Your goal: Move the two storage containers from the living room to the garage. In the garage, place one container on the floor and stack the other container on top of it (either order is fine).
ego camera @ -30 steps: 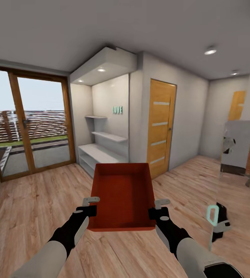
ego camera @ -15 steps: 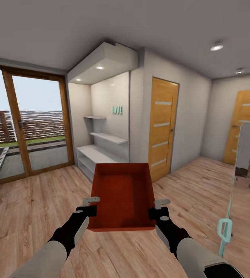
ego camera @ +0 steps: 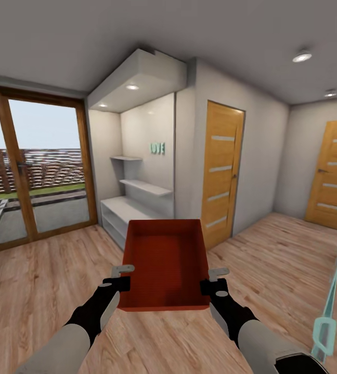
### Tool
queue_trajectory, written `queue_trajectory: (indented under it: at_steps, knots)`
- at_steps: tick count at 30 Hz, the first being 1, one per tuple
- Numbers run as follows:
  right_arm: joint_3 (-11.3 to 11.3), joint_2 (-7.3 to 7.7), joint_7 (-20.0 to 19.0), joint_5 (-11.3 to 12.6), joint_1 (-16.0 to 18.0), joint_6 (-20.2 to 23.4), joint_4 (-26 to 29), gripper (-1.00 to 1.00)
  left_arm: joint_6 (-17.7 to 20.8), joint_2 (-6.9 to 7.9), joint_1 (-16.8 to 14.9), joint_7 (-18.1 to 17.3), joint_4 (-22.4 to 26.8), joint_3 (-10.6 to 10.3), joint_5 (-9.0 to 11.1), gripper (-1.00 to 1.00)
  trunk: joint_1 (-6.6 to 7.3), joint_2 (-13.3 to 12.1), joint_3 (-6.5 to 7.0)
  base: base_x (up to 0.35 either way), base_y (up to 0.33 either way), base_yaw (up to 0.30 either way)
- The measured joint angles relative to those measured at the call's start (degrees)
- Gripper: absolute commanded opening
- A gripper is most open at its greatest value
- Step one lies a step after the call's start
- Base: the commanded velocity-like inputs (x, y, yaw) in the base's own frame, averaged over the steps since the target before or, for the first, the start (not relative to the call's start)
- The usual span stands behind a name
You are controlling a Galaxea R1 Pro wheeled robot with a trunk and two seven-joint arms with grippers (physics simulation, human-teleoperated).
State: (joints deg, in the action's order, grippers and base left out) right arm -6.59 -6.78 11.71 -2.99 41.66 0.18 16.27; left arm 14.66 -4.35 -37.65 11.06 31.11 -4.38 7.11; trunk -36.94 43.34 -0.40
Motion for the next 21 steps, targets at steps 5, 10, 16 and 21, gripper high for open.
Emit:
queue_trajectory:
  at_steps: [5,10,16,21]
  knots:
    - [0.0,0.01,0.0,0.0,0.0,0.0,0.0,-1.00,0.0,-0.02,0.0,0.0,0.0,0.0,0.0,-1.00,0.00,0.0,0.00,0.323,0.028,0.000]
    - [0.0,-0.03,0.0,0.0,0.0,0.1,0.0,-1.00,0.1,0.04,0.0,0.0,0.0,-0.1,0.1,-1.00,0.00,0.0,0.00,0.323,0.085,-0.063]
    - [0.0,0.00,0.0,0.0,0.0,0.1,0.0,-1.00,0.1,0.00,0.0,0.0,0.0,0.0,0.0,-1.00,0.00,0.0,0.00,0.323,0.100,-0.268]
    - [0.0,0.00,0.0,0.0,0.0,0.1,0.0,-1.00,0.1,0.00,0.0,0.0,0.0,0.0,0.0,-1.00,0.00,0.0,0.00,0.323,0.101,-0.284]
